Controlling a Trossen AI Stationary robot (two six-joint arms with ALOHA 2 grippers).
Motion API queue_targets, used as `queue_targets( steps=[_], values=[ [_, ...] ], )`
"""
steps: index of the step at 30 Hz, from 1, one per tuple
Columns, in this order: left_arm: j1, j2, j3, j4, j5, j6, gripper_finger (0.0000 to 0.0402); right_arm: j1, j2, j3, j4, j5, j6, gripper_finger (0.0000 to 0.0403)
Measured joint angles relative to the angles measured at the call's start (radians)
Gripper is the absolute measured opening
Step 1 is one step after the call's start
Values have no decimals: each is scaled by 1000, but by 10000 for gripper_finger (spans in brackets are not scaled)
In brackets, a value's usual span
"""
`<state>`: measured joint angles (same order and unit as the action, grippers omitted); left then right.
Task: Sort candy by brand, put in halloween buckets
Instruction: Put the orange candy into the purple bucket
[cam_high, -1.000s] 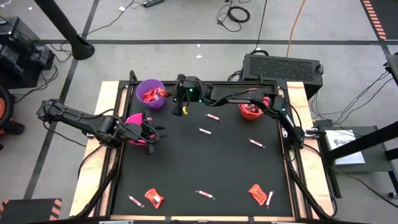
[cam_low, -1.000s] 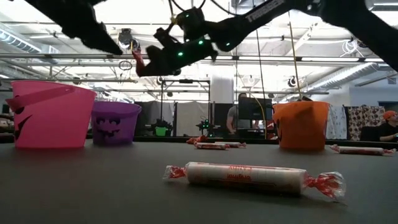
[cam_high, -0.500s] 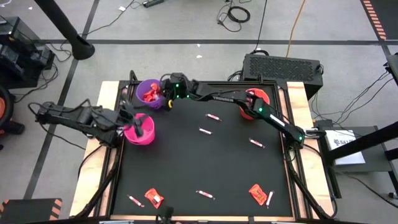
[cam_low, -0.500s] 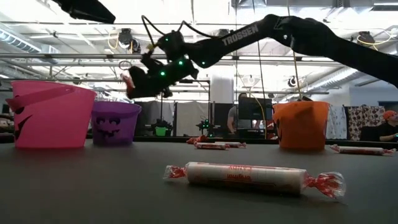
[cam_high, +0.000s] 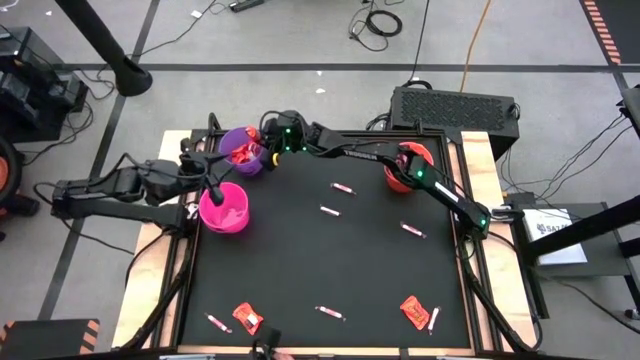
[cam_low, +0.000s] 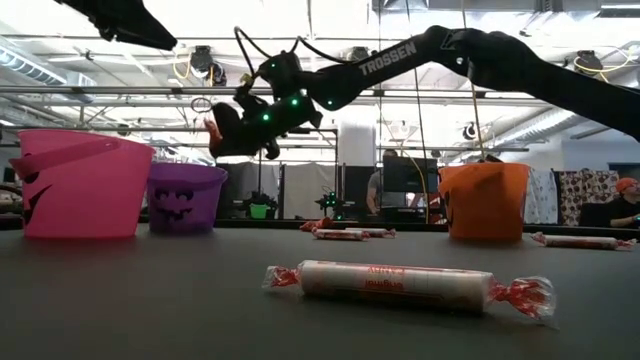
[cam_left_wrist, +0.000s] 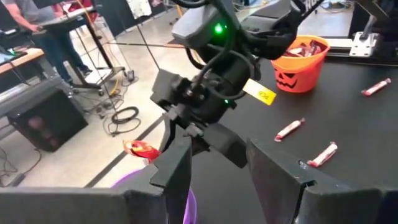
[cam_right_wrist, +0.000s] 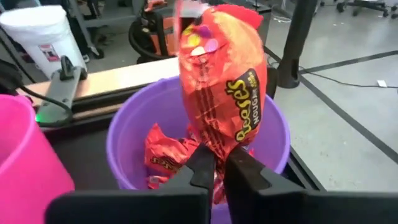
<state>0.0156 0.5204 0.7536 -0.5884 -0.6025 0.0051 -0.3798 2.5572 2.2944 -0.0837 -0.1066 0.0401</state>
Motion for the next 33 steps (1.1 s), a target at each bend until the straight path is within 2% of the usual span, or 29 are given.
queue_targets(
  steps=[6, 12, 17, 20, 24, 28, 33],
  values=[
    [6, 3, 0, 3, 6, -25, 162, 0, 0, 0, -2, -60, 49, 84],
    [6, 3, 0, 3, 32, -26, 162, 0, 0, 0, 0, -62, 73, 153],
    [5, 3, 0, 1, 51, -27, 162, -6, -1, 0, 0, -64, 67, 191],
    [4, 3, 0, -39, 60, -51, 162, -15, -24, 0, -64, -79, 31, 204],
    [5, 3, -11, -106, 52, -110, 162, -31, -112, 0, -255, -83, -53, 210],
    [5, 13, -47, -103, 53, -158, 162, -56, -197, 3, -440, -76, -97, 210],
    [31, 112, -68, -34, 59, -151, 162, -84, -308, 2, -675, -72, -109, 210]
  ],
)
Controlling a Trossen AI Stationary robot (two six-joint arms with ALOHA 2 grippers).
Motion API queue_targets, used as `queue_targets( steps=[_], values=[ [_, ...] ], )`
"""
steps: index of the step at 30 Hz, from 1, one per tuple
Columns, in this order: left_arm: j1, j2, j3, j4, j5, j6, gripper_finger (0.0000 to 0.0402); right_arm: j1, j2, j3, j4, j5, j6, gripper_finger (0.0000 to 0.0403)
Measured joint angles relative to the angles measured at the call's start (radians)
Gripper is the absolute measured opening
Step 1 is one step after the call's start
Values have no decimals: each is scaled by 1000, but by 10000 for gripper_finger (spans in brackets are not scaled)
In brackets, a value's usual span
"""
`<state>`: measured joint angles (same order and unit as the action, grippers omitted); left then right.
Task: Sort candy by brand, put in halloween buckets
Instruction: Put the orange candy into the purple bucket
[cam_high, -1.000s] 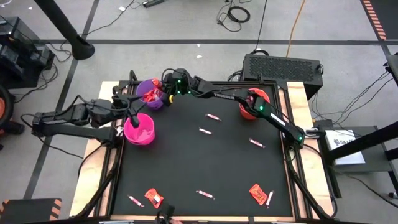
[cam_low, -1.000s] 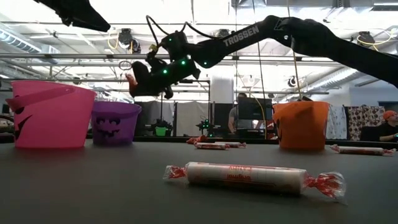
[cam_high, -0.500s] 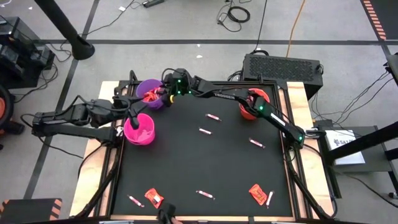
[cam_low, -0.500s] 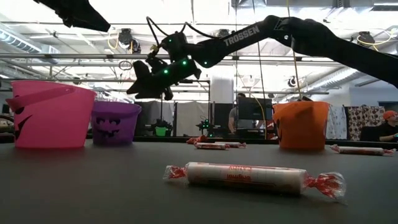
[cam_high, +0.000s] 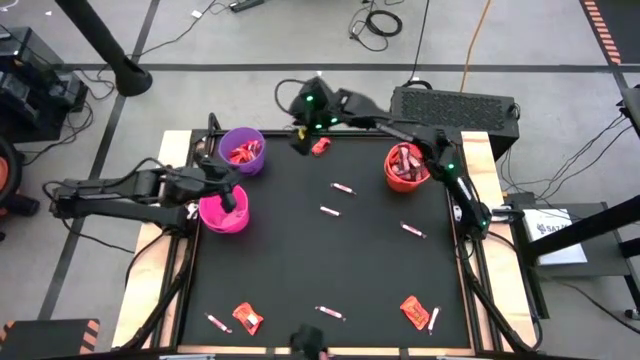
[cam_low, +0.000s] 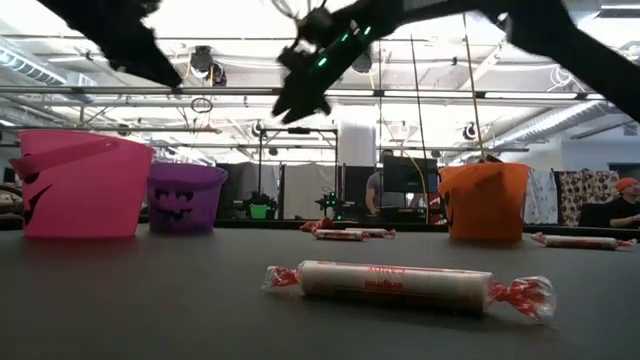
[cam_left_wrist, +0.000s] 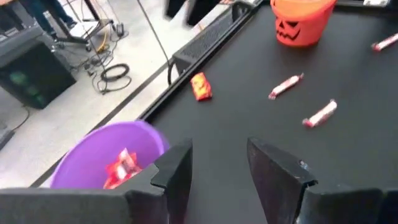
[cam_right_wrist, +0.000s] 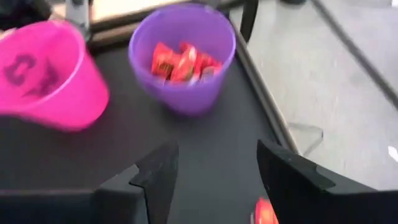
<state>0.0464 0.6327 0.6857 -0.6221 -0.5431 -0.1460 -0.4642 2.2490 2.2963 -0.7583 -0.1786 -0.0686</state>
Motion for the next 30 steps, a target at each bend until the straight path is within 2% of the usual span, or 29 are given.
queue_targets(
  steps=[9, 14, 18, 25, 30],
  values=[
    [196, 358, -10, 373, 304, 160, 162, 3, -117, -1, -429, 0, -7, 210],
    [334, 579, 16, 559, 504, 207, 162, 26, -140, -1, -543, -2, -8, 209],
    [411, 767, 110, 624, 596, 233, 162, 44, -154, -1, -585, 12, -19, 209],
    [480, 1105, 385, 582, 619, 266, 162, 72, -176, -1, -668, 58, -25, 209],
    [508, 1284, 575, 507, 615, 267, 162, 92, -220, -14, -691, 122, -30, 209]
  ],
)
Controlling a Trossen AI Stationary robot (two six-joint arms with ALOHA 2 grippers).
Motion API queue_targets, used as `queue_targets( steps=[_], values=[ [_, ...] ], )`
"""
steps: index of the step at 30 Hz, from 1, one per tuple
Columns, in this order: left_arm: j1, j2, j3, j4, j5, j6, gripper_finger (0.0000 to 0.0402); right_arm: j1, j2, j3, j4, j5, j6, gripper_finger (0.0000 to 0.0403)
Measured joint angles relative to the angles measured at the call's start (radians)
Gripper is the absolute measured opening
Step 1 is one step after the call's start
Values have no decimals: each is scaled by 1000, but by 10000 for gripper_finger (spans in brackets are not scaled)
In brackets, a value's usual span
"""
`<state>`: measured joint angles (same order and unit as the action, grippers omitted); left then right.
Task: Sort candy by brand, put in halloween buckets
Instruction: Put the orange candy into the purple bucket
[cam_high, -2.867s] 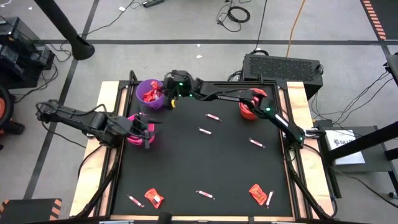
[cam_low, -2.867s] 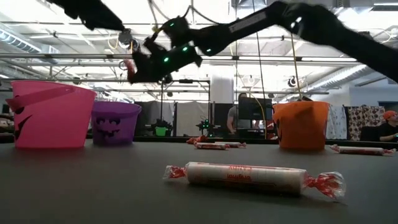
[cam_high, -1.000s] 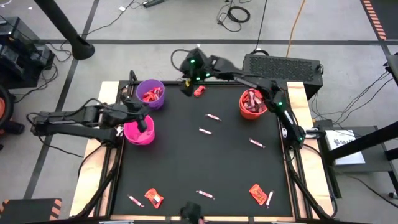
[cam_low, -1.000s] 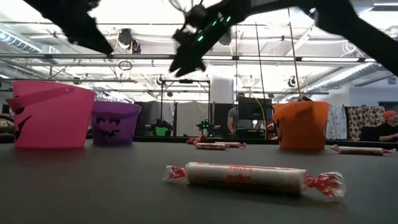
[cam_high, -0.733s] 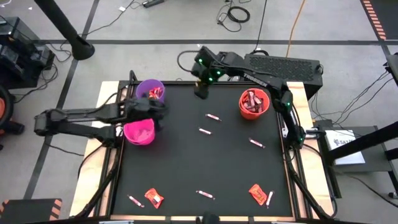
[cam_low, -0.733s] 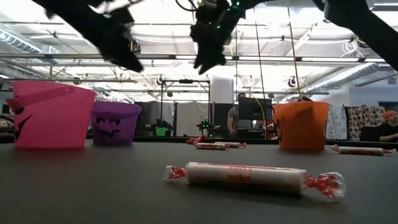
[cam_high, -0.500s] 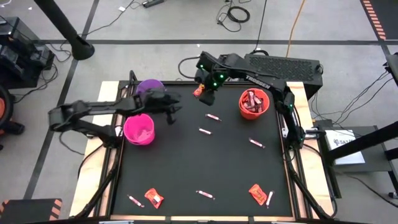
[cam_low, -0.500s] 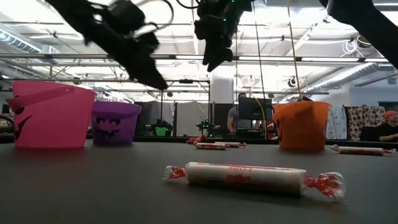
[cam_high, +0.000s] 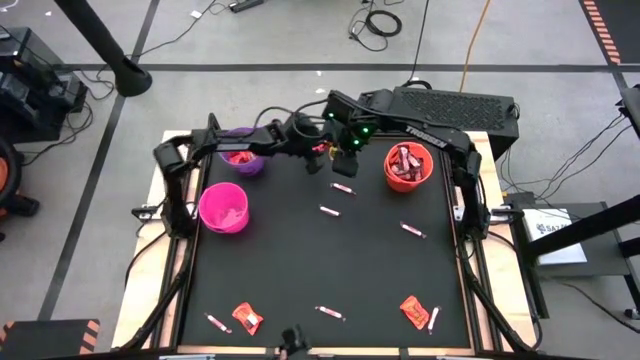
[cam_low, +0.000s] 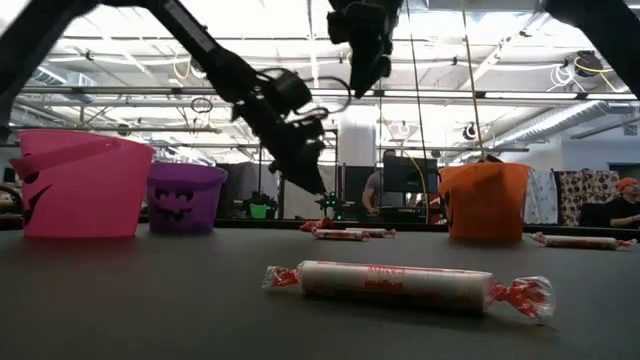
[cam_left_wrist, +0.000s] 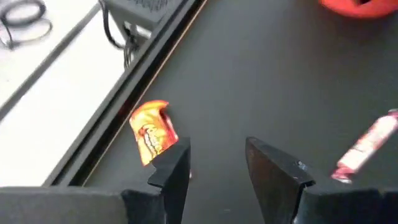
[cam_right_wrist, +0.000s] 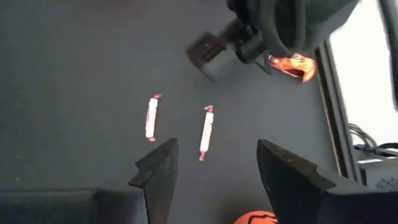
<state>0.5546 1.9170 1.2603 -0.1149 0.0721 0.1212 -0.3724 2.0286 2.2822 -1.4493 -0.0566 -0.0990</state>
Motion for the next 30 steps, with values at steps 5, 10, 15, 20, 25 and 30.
queue_targets(
  steps=[5, 10, 15, 20, 25, 30],
  values=[
    [8, 119, 120, -37, -53, 26, 162, 2, -124, -140, 65, 10, 0, 209],
    [8, 202, 204, -92, -74, 44, 162, 1, -368, -474, 300, 9, 4, 209],
    [8, 224, 246, -145, -83, 33, 162, 1, -620, -807, 589, 7, 35, 209],
    [24, 224, 275, -199, -89, -9, 162, 19, -824, -1050, 762, 0, 57, 209],
    [55, 223, 293, -242, -82, -11, 162, 48, -992, -1240, 892, -1, 111, 209],
    [90, 224, 294, -253, -8, -12, 162, 123, -1101, -1385, 1007, -1, 165, 209]
  ],
)
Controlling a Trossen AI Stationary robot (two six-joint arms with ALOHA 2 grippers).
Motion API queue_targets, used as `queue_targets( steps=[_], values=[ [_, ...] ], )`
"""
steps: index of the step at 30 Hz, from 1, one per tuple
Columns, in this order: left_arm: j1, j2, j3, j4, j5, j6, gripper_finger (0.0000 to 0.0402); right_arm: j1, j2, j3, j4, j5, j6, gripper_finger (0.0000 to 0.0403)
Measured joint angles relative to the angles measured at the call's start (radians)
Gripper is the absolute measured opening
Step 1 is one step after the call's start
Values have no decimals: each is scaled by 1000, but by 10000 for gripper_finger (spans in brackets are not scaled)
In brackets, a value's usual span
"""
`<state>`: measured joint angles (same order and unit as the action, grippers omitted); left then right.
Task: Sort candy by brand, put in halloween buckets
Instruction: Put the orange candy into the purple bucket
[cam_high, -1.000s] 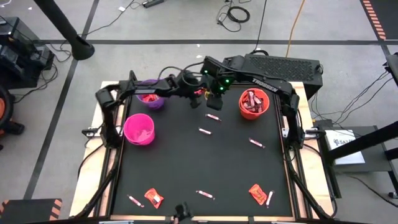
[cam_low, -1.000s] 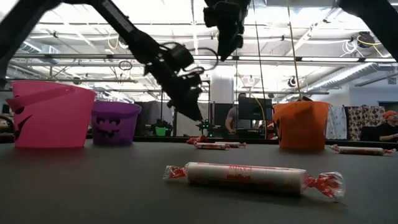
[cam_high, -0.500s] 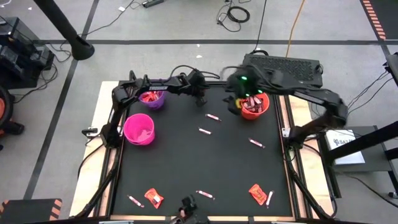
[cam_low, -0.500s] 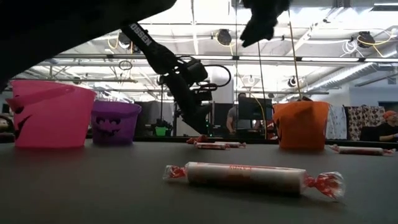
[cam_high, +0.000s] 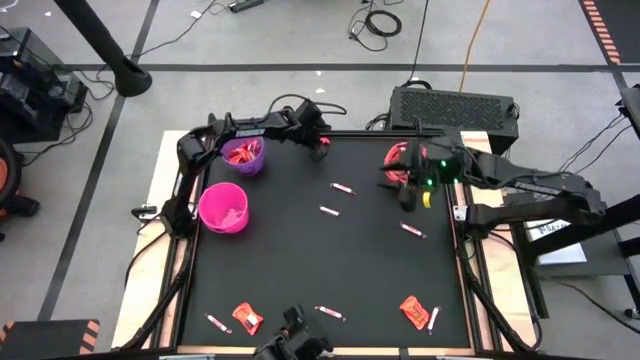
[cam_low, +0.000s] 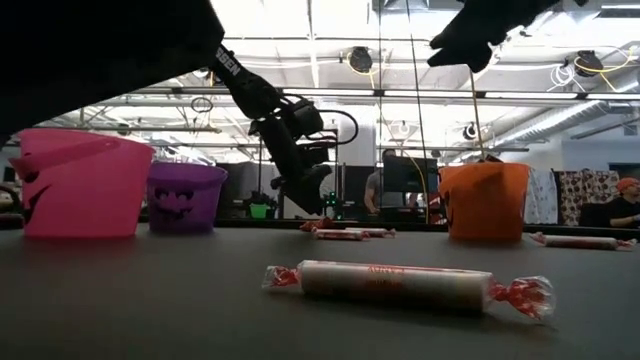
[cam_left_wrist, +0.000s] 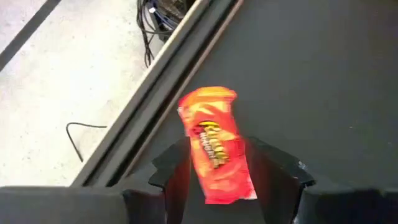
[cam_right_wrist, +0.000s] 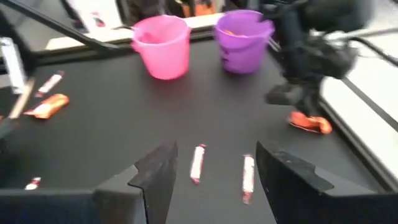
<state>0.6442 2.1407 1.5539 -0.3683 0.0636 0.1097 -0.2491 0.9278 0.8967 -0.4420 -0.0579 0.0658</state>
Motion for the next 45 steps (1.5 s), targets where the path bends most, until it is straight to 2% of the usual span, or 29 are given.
queue_targets(
  steps=[5, 10, 15, 20, 33, 39, 45],
  values=[
    [15, 0, 0, -5, 16, 0, 162, 83, -34, -87, 109, 6, 28, 209],
    [19, 38, 6, -6, 54, 0, 162, 140, -17, -97, 143, 36, 30, 209],
    [35, 76, 75, -81, 118, -7, 159, 165, -9, -97, 147, 89, 29, 209],
    [33, 86, 90, -106, 117, 8, 157, 167, -9, -97, 147, 89, 29, 209],
    [27, 85, 91, -115, 117, 29, 72, 167, -9, -97, 146, 91, 27, 209],
    [27, 79, 91, -124, 143, 29, 13, 167, -9, -97, 145, 91, 24, 209],
    [13, -12, 90, -145, 168, 32, 6, 167, -9, -97, 145, 91, 11, 209]
  ],
)
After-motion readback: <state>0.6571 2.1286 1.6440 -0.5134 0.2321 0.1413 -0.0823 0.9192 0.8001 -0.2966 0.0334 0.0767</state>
